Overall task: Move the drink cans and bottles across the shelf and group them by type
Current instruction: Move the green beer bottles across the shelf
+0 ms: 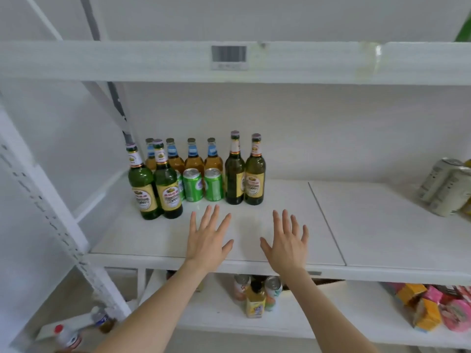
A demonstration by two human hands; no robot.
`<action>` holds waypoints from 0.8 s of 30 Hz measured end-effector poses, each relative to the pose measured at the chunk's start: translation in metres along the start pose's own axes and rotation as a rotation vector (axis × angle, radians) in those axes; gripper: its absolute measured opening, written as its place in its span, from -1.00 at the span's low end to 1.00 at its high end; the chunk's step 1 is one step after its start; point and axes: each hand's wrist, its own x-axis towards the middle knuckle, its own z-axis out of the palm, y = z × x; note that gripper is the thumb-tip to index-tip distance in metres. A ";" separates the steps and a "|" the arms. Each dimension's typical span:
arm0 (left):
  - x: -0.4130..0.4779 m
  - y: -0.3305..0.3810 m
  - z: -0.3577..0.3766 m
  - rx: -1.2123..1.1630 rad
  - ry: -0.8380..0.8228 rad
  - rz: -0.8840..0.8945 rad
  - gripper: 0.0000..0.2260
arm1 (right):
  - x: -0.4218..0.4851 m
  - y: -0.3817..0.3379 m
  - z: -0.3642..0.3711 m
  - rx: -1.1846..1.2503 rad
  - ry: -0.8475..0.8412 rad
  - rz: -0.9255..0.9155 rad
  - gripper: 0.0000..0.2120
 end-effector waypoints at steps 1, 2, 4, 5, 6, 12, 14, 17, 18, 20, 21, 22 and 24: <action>-0.005 -0.018 -0.001 -0.002 0.011 0.007 -0.39 | -0.002 -0.017 0.002 0.003 0.008 0.003 -0.26; -0.010 -0.037 -0.002 0.002 0.023 0.009 -0.39 | -0.004 -0.033 0.004 0.004 0.018 0.005 -0.26; -0.019 -0.075 -0.004 0.016 0.038 0.000 -0.39 | -0.006 -0.066 0.007 0.005 0.026 0.011 -0.25; -0.025 -0.094 -0.005 0.023 0.044 -0.001 -0.39 | -0.006 -0.083 0.008 0.010 0.024 0.017 -0.25; -0.030 -0.112 -0.006 0.029 0.051 -0.001 -0.39 | -0.007 -0.098 0.008 0.016 0.023 0.020 -0.25; -0.044 -0.209 -0.006 0.033 0.059 -0.057 -0.39 | 0.003 -0.183 0.009 0.040 0.025 -0.007 -0.25; -0.042 -0.236 -0.006 0.028 0.066 -0.079 -0.38 | 0.012 -0.205 0.008 0.056 0.032 -0.012 -0.25; -0.032 -0.267 -0.005 0.047 0.085 -0.113 -0.37 | 0.029 -0.228 0.010 0.087 0.050 -0.030 -0.25; -0.028 -0.275 -0.004 0.041 0.090 -0.123 -0.36 | 0.036 -0.234 0.011 0.096 0.052 -0.032 -0.25; -0.018 -0.288 -0.002 0.017 0.107 -0.143 -0.36 | 0.048 -0.247 0.014 0.120 0.056 -0.030 -0.25; -0.011 -0.293 -0.001 0.001 0.117 -0.155 -0.36 | 0.054 -0.253 0.017 0.144 0.059 -0.026 -0.25; -0.004 -0.297 0.000 -0.026 0.125 -0.170 -0.35 | 0.061 -0.258 0.019 0.180 0.058 -0.021 -0.24; 0.013 -0.303 0.001 -0.104 0.137 -0.209 -0.32 | 0.077 -0.268 0.027 0.273 0.039 -0.007 -0.22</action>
